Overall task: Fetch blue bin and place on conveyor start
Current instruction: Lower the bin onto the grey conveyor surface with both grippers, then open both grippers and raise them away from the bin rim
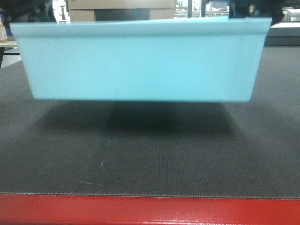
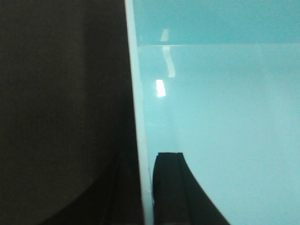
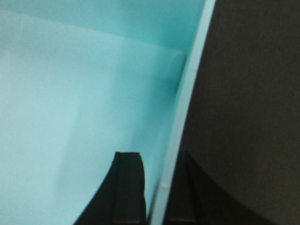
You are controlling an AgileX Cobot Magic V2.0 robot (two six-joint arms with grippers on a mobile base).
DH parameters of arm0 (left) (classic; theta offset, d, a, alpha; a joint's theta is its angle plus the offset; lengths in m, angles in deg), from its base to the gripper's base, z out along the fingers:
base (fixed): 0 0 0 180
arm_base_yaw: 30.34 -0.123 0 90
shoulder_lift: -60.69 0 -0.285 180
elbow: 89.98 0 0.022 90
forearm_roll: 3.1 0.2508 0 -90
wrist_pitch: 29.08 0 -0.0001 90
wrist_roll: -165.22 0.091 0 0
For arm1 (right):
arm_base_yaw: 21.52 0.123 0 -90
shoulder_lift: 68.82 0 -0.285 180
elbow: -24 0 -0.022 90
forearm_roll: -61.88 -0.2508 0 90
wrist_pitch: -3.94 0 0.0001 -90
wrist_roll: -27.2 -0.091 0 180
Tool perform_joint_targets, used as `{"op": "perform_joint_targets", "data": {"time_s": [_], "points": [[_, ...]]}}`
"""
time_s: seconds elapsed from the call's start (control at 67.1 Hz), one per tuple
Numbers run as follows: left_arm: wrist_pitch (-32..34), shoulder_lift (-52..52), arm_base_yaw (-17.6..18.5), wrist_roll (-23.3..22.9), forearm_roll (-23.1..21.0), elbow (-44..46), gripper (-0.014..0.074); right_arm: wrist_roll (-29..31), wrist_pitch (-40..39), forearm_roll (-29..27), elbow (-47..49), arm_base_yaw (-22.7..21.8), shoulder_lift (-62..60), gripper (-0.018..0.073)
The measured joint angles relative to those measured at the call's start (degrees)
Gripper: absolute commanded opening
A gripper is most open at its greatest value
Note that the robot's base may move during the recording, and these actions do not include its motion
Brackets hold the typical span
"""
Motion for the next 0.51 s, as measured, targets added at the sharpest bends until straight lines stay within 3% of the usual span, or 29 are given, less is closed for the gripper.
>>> {"op": "perform_joint_targets", "data": {"time_s": [0.074,0.149,0.283,0.357,0.506], "points": [[0.0,0.8,0.0,0.0,0.0,0.0,-0.0007,-0.1,-0.8,0.0,-0.3,0.0,0.0,-0.0034],[-0.1,1.0,0.0,0.1,0.2,0.0,0.0120,-0.1,-1.4,0.0,-0.3,-0.1,0.0,0.0126],[0.0,1.1,0.0,0.1,0.9,0.0,0.0439,1.0,-3.0,-0.4,-0.3,0.0,-0.2,0.0480],[-0.4,1.1,0.0,0.2,1.1,0.0,0.0630,1.2,-3.1,-0.4,-0.3,0.0,-0.3,0.0577],[-3.0,-0.2,0.0,0.2,1.1,0.2,0.0550,1.2,-1.7,-0.4,1.0,0.0,-0.7,0.0524]]}}
